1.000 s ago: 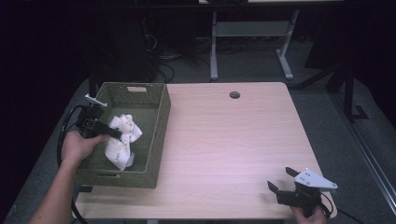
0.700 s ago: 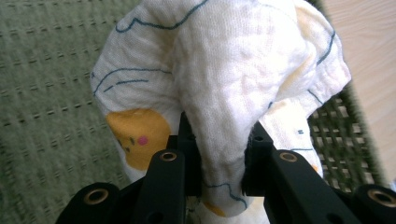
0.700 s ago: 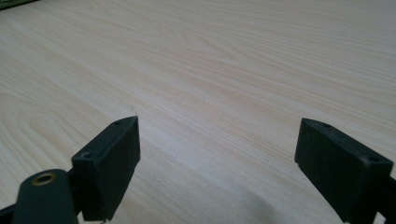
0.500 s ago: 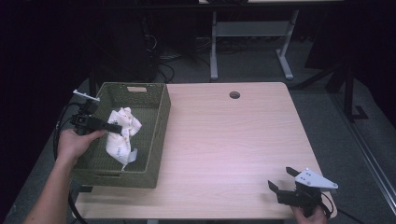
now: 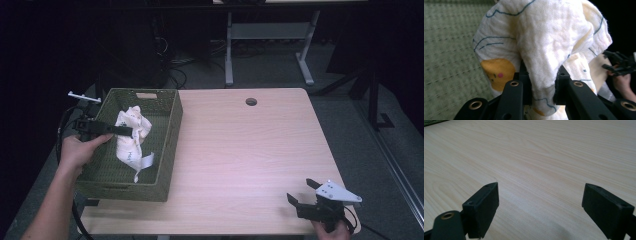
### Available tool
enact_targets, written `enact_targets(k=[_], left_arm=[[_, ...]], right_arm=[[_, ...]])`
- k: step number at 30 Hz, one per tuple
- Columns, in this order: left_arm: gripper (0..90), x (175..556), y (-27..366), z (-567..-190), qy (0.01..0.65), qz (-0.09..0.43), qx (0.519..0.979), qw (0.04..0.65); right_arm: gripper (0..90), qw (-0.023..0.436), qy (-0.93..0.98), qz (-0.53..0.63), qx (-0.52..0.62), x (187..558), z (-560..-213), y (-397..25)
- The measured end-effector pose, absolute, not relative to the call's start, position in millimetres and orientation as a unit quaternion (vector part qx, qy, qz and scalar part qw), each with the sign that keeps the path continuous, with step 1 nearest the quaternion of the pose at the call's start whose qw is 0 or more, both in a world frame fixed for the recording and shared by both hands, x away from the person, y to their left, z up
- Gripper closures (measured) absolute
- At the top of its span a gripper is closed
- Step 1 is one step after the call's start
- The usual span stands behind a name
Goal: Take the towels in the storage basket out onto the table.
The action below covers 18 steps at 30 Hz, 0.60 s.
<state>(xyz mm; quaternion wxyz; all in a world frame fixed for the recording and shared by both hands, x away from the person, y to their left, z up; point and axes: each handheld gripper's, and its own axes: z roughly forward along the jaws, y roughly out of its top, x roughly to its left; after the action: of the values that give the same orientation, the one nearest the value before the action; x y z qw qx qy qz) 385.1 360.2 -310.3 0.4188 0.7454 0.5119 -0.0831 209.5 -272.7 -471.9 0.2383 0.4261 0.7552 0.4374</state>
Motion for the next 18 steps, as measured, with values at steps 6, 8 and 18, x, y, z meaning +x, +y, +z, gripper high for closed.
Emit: enact_targets(k=[6,8,18], left_arm=[[74.0,385.7,358.6,-305.3,0.503,-0.104,0.735,0.443],[73.9,385.4,358.8,-304.5,0.499,-0.11,0.733,0.449],[73.9,383.0,359.2,-302.2,0.489,-0.129,0.724,0.469]], right_arm=[[13.7,0.237,0.754,0.438,0.429,209.4,-472.0,-272.8],[13.7,0.237,0.755,0.437,0.429,209.3,-472.2,-272.6],[13.7,0.24,0.752,0.437,0.431,209.7,-472.1,-272.7]])
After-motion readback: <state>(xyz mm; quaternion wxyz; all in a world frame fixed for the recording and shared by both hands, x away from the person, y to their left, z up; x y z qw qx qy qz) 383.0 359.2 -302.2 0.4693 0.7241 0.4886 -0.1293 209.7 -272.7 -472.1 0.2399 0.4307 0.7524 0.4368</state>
